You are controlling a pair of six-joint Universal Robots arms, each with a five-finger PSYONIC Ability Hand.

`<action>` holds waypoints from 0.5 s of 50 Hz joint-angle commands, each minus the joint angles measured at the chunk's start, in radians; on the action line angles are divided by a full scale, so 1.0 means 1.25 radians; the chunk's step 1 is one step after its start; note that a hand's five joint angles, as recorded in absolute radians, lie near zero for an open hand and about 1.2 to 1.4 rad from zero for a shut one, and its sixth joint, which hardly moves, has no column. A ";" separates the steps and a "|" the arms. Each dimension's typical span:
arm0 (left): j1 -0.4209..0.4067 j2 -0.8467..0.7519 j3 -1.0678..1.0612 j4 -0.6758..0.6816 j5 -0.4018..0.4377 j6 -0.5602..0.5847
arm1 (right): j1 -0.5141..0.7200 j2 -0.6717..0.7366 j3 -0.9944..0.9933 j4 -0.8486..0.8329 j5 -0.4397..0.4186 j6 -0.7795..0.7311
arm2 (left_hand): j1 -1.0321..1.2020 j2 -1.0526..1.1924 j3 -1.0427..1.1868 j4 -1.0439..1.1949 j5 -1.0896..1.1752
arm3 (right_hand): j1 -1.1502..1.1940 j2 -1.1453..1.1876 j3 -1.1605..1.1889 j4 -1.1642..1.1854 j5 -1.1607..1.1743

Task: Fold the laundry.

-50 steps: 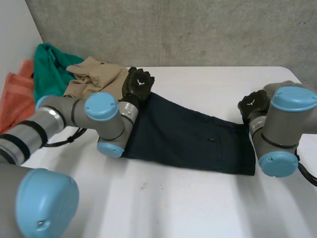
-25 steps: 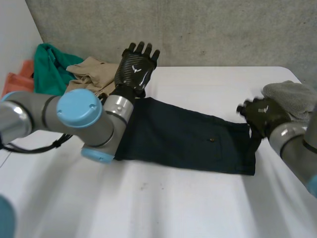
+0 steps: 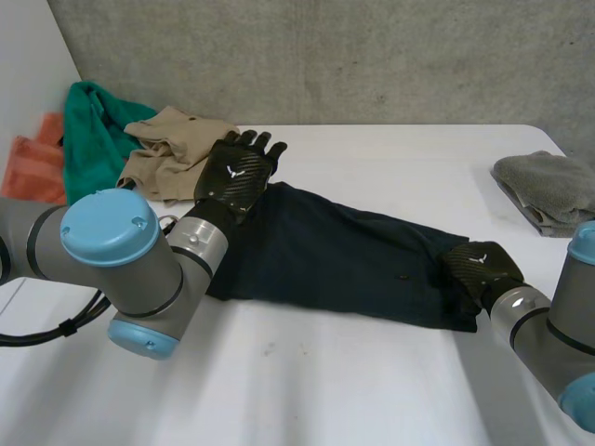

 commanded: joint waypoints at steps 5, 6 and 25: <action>0.001 0.045 -0.021 -0.012 -0.001 0.000 | -0.099 -0.105 0.024 0.094 0.023 -0.136 | -0.012 -0.025 -0.032 -0.024 -0.038 | 0.388 0.174 0.174 0.169 0.216; 0.003 0.051 -0.025 -0.013 0.000 -0.001 | -0.115 -0.115 0.024 0.105 0.020 -0.151 | -0.012 -0.025 -0.032 -0.024 -0.038 | 0.388 0.174 0.174 0.169 0.216; 0.025 0.098 -0.081 -0.017 0.001 -0.089 | -0.100 -0.140 0.011 0.140 -0.115 -0.070 | -0.012 -0.025 -0.032 -0.024 -0.038 | -0.349 -0.562 -0.562 -0.568 -0.521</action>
